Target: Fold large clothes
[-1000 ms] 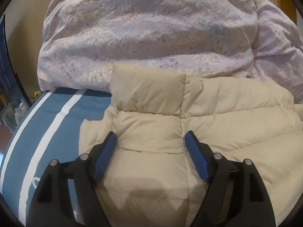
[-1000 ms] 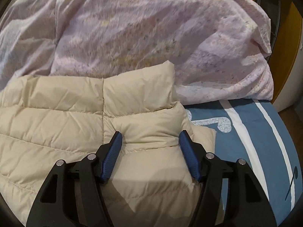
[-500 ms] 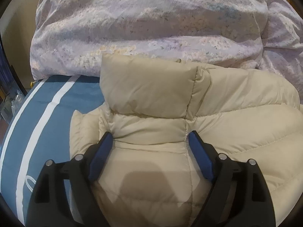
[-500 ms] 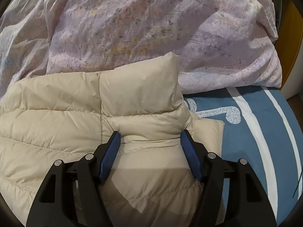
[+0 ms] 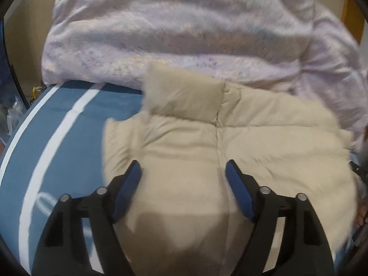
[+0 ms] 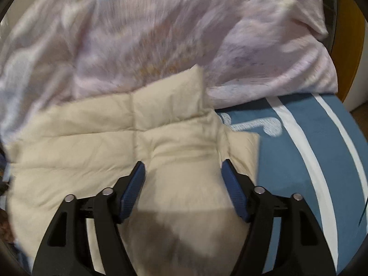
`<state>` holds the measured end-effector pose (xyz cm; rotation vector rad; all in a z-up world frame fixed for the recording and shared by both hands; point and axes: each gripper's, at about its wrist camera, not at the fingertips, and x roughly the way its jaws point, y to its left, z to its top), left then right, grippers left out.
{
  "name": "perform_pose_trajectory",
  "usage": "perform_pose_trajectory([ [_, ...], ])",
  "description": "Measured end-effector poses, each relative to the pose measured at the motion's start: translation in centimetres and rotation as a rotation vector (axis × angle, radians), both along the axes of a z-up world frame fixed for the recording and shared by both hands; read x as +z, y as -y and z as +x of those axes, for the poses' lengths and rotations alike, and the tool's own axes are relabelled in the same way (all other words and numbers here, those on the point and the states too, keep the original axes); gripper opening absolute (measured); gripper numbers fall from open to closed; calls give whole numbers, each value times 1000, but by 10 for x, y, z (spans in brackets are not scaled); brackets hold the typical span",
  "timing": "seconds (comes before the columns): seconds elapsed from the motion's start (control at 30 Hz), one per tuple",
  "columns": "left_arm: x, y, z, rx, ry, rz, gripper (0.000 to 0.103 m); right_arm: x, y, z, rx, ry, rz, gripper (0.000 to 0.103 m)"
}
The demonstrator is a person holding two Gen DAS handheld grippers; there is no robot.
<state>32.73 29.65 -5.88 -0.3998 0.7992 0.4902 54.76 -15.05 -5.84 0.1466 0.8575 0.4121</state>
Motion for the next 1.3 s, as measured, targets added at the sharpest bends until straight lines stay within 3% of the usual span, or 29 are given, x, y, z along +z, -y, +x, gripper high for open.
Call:
perform_pose_trajectory([
  [0.1,8,-9,-39,32,21,-52,75,6,30,-20,-16,-32,57,85],
  [0.27,-12,-22,-82,74,34,-233,70,-19,60,-37,-5,-161,135,85],
  [0.5,-27,-6,-95,42,72,-374,65,-41,70,-57,-20,-256,282,83],
  [0.63,-29,2,-93,45,87,-391,65,-42,66,-61,11,-272,319,72],
  [0.7,-29,4,-93,57,103,-413,64,-42,64,-61,22,-310,291,63],
  [0.8,-32,7,-94,81,126,-443,56,-49,66,-63,29,-338,353,44],
  [0.97,-34,1,-105,114,211,-541,23,-47,71,-71,25,-358,453,26],
  [1.07,-25,-3,-115,99,243,-545,17,-32,72,-83,52,-329,483,22],
  [1.3,-5,-12,-163,83,264,-521,16,-12,66,-122,142,-313,506,21],
])
